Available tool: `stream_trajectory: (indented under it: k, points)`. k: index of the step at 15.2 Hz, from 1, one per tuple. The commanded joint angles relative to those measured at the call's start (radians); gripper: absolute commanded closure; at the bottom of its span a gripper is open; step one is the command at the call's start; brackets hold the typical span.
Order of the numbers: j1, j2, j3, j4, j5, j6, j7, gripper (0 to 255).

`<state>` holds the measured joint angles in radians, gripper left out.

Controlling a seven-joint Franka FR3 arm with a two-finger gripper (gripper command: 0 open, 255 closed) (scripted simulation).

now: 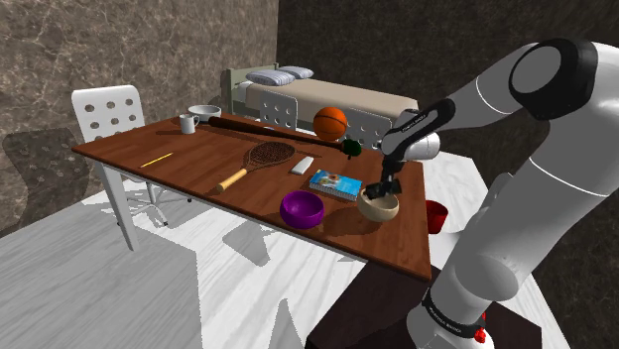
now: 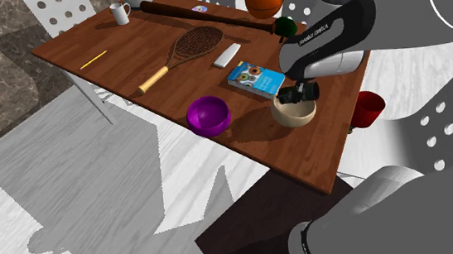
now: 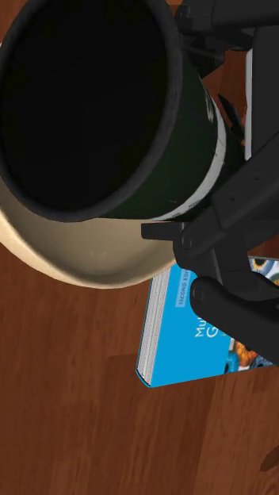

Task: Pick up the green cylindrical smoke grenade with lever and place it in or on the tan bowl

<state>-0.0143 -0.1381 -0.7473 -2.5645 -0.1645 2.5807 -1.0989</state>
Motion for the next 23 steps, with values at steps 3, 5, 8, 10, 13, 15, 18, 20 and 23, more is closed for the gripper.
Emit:
stream_trajectory:
  k: [3, 5, 8, 10, 13, 15, 18, 20, 23]
  points:
    - [0.002, 0.008, -0.003, -0.003, 0.008, 0.012, -0.006, 255]
    - [0.002, 0.008, -0.003, -0.003, 0.008, 0.012, -0.006, 255]
    - [0.002, 0.008, -0.003, -0.004, 0.008, 0.012, -0.006, 0]
    - [0.002, 0.008, -0.003, -0.004, 0.007, 0.012, -0.006, 0]
    - [0.002, 0.008, -0.003, -0.004, 0.007, 0.012, -0.006, 0]
    - [-0.023, -0.075, 0.023, 0.009, -0.064, -0.072, 0.046, 0]
    - [-0.045, -0.14, 0.051, 0.024, -0.102, -0.147, 0.075, 0]
    - [-0.045, -0.14, 0.051, 0.024, -0.102, -0.147, 0.075, 0]
    - [-0.045, -0.14, 0.051, 0.024, -0.102, -0.147, 0.075, 0]
